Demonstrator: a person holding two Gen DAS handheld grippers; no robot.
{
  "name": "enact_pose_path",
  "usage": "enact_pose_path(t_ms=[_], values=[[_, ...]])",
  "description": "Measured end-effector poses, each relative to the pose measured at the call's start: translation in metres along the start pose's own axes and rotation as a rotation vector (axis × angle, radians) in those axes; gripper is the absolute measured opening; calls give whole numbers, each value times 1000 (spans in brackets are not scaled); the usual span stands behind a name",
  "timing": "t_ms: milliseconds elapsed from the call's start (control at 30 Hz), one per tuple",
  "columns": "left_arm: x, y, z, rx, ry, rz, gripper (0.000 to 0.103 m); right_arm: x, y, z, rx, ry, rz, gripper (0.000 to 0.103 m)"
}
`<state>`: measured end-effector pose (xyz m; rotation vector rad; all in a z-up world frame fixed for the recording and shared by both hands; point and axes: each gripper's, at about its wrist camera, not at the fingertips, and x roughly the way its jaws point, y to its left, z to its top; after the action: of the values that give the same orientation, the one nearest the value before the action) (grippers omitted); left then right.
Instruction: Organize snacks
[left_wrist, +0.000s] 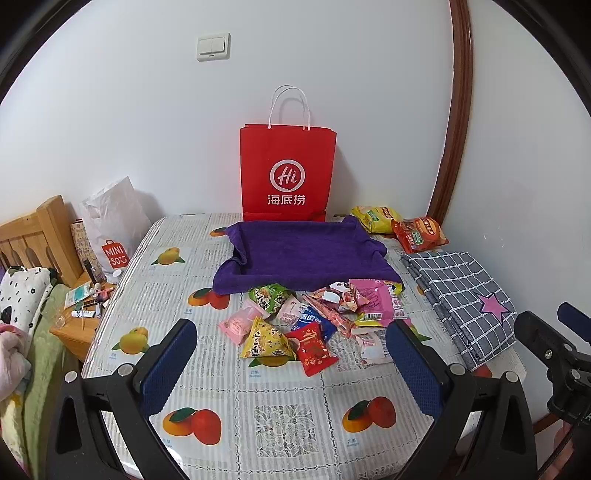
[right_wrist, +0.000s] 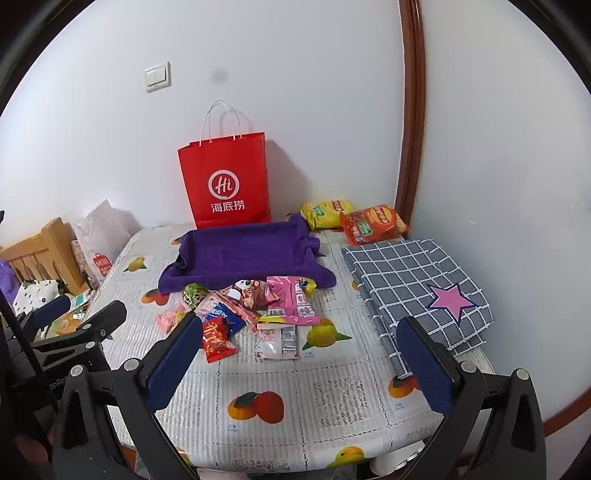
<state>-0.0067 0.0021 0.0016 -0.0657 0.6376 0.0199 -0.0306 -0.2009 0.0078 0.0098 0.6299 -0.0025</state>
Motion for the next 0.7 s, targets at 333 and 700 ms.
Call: enact_pose_path(t_ms=[333, 700], values=[[0, 0, 0, 0, -2, 2, 103, -2, -4, -2, 18, -4, 9, 103], [0, -1, 1, 0, -1, 7, 103, -3, -7, -3, 28, -7, 14, 103]])
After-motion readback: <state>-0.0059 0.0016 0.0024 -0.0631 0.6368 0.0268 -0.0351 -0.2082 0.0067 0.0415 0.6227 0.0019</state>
